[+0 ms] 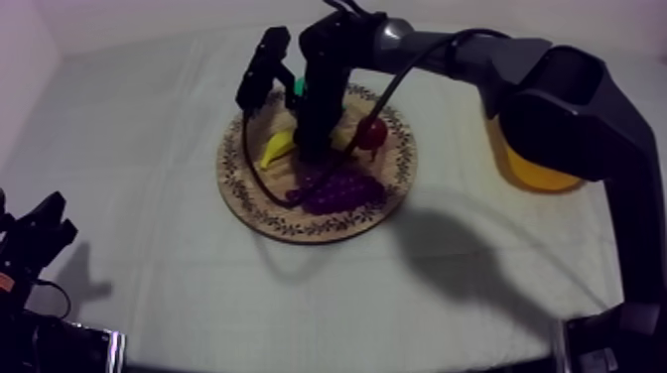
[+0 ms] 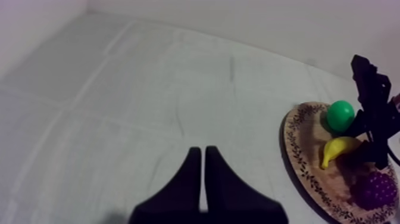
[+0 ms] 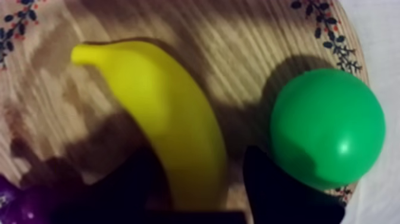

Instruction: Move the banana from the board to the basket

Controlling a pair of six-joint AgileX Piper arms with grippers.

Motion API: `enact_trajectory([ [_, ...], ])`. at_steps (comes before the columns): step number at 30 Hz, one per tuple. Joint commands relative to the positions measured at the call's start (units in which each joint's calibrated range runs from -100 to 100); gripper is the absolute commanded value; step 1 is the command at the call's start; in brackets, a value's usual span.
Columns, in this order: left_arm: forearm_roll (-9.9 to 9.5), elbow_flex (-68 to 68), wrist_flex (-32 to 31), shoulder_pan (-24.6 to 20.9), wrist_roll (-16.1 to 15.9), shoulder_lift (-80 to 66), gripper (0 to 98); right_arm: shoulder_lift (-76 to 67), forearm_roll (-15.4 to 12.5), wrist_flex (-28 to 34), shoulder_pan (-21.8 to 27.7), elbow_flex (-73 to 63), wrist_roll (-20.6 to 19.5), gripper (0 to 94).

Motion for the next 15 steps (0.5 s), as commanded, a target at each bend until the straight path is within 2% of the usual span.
enact_trajectory([
  [1,0.0,-0.04,-0.02,-0.01,0.01,-0.05,0.0,0.79,0.2,-0.16,0.16,-0.92,0.07,38.6],
  [5,0.0,-0.04,-0.02,-0.01,0.01,-0.05,0.0,1.52,0.39,-0.27,0.32,-2.06,0.06,21.6],
  [7,0.0,-0.04,-0.02,-0.01,0.01,-0.05,0.0,1.11,0.34,-0.04,0.33,-2.25,0.21,16.1],
  [15,0.0,-0.04,-0.02,-0.01,0.01,-0.05,0.0,-5.49,-0.79,2.45,0.26,-0.5,1.2,10.7],
])
